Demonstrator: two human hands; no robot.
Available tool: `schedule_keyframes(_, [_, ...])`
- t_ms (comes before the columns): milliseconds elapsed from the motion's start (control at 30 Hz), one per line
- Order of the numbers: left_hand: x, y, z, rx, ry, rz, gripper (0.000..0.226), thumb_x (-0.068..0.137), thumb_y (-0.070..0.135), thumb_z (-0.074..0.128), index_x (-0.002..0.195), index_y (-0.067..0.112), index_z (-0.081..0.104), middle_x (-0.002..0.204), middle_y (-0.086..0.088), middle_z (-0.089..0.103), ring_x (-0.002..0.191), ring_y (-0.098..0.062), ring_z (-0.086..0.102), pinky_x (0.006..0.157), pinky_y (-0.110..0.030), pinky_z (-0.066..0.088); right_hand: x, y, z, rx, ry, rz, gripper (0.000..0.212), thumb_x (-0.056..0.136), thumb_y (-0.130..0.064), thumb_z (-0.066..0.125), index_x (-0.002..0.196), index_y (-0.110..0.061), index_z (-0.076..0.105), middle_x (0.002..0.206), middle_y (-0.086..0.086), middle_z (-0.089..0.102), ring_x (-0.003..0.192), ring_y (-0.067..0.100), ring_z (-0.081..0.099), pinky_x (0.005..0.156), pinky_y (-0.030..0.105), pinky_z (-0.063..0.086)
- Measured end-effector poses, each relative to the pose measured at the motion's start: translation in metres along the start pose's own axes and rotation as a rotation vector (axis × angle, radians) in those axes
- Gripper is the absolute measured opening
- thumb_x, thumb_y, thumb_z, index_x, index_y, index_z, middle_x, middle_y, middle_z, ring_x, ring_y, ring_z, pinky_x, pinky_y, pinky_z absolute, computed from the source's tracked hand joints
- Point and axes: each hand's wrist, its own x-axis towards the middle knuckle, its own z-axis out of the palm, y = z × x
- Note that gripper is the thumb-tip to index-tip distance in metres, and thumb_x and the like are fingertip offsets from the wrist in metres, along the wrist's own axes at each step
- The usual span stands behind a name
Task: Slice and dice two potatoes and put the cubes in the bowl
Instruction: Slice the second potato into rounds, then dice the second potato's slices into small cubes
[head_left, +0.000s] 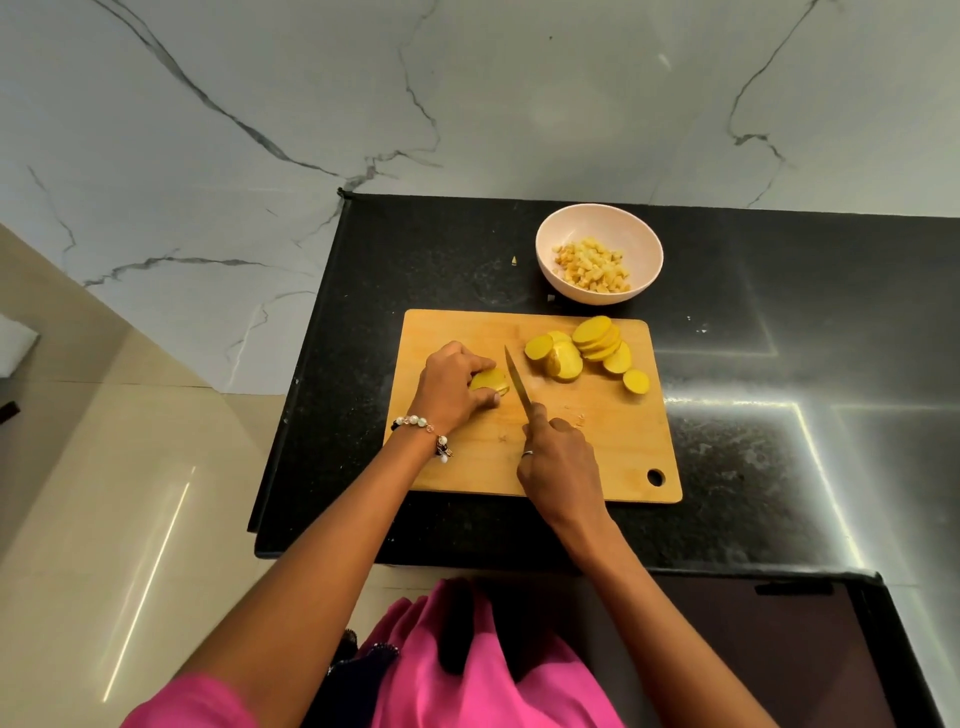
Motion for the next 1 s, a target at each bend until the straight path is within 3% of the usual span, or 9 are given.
schedule_keyframes(333, [-0.002,-0.001,-0.001,0.036,0.011,0.015,0.05,0.072,0.029,0.079,0.117,0.013,0.066,0.105,-0.005,0.061,0.089,-0.016,0.056,0.081,-0.031,0.051,-0.002,-0.009,-0.003,-0.02,-0.05,-0.005,0.051,0.098,-0.017,0.036,0.148,-0.013,0.025,0.118,0.015,0.055,0.098,0.035,0.056,0.074,0.04,0.045])
schedule_keyframes(767, [-0.004,0.0,0.001,0.079,0.05,0.01,0.041,0.075,0.032,0.076,0.112,0.015,0.069,0.103,-0.006,0.064,0.09,-0.02,0.059,0.078,-0.035,0.048,-0.02,-0.021,0.006,-0.226,-0.092,-0.046,0.054,0.096,-0.004,0.026,0.148,0.001,0.011,0.123,0.018,0.047,0.092,0.035,0.06,0.066,0.036,0.04])
schedule_keyframes(1000, [-0.008,-0.002,0.001,0.061,0.028,0.007,0.048,0.072,0.028,0.078,0.117,0.013,0.066,0.106,-0.007,0.062,0.091,-0.02,0.059,0.082,-0.036,0.05,-0.031,-0.015,-0.003,-0.145,-0.098,0.012,0.055,0.096,-0.006,0.029,0.149,-0.005,0.014,0.125,0.016,0.048,0.098,0.036,0.057,0.073,0.04,0.043])
